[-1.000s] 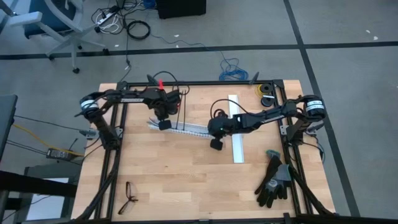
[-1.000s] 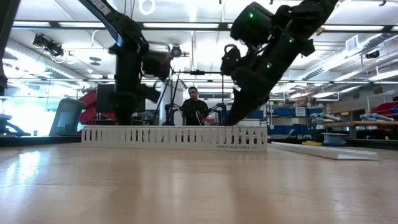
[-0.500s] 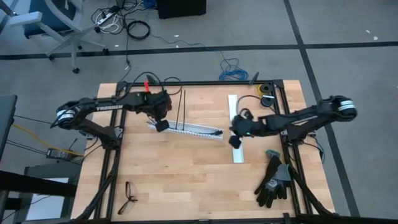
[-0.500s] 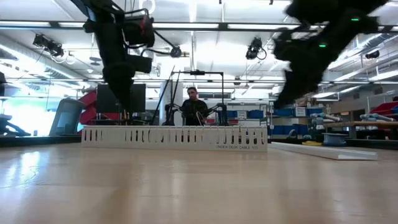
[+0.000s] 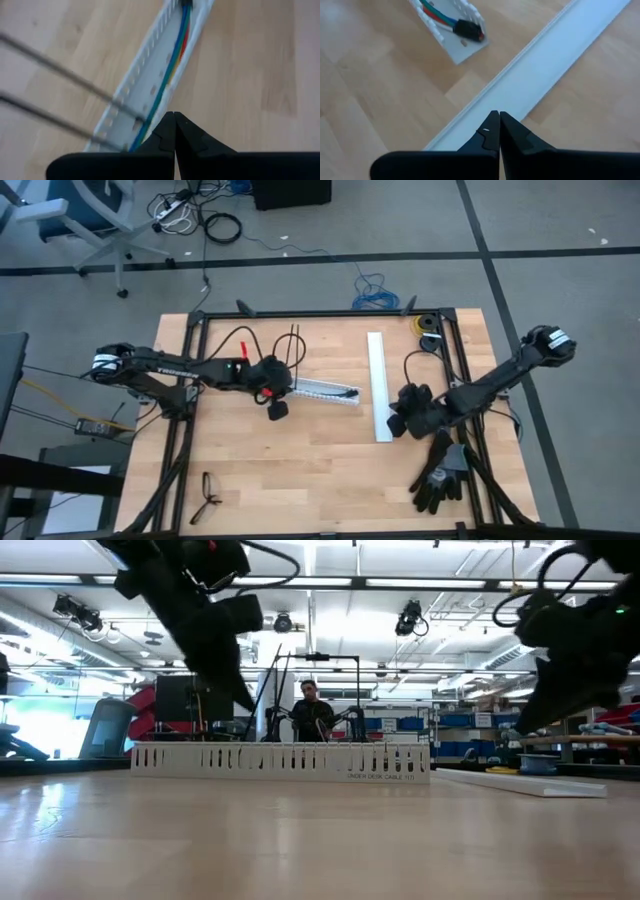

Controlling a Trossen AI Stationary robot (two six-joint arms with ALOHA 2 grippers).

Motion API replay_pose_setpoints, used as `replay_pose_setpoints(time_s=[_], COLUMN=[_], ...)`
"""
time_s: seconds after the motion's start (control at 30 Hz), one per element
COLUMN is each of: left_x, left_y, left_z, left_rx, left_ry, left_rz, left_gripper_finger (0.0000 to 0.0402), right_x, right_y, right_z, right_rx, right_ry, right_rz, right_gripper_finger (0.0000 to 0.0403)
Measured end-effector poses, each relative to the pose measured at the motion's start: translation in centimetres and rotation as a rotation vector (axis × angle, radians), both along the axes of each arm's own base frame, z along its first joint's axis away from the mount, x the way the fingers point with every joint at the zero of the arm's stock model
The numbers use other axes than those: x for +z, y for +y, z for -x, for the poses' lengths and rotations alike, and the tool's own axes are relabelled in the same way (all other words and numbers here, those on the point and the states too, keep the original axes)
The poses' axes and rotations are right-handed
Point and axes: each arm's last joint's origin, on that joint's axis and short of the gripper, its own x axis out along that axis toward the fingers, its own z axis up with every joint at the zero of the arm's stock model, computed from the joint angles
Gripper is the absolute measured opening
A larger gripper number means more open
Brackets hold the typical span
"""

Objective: Ziptie cables
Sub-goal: Close the white cable duct with the white cable duct cover

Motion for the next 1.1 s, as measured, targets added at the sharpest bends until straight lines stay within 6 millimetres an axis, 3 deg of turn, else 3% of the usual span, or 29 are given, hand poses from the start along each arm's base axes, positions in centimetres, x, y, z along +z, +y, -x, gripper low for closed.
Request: replay_pose_setpoints(time_s=[0.17, 0.43, 0.67, 1.1], left_x=[-0.7, -3.0, -2.5, -2.5], left_y=[-0.1, 0.0, 0.0, 0.0], left_z=[-1.6, -4.5, -5.1, -5.1], left_rx=[-0.026, -0.083, -0.081, -0.08], left_ry=[-0.074, -0.18, -0.27, -0.268], left_rz=[-0.025, -0.054, -0.063, -0.06], left_gripper_finger=[0.0005, 0.0005, 0.0005, 0.0027], right_x=[-1.1, -2.0, -1.9, -1.8], right_y=[1.0, 0.7, 0.4, 0.1], right_z=[0.4, -0.1, -0.7, -1.0], right_rx=[-0.05, -0.066, -0.048, -0.021], right_ry=[0.014, 0.06, 0.056, 0.056], right_rz=[0.013, 0.045, 0.065, 0.105], right_gripper_finger=[0.0, 0.0, 0.0, 0.0001])
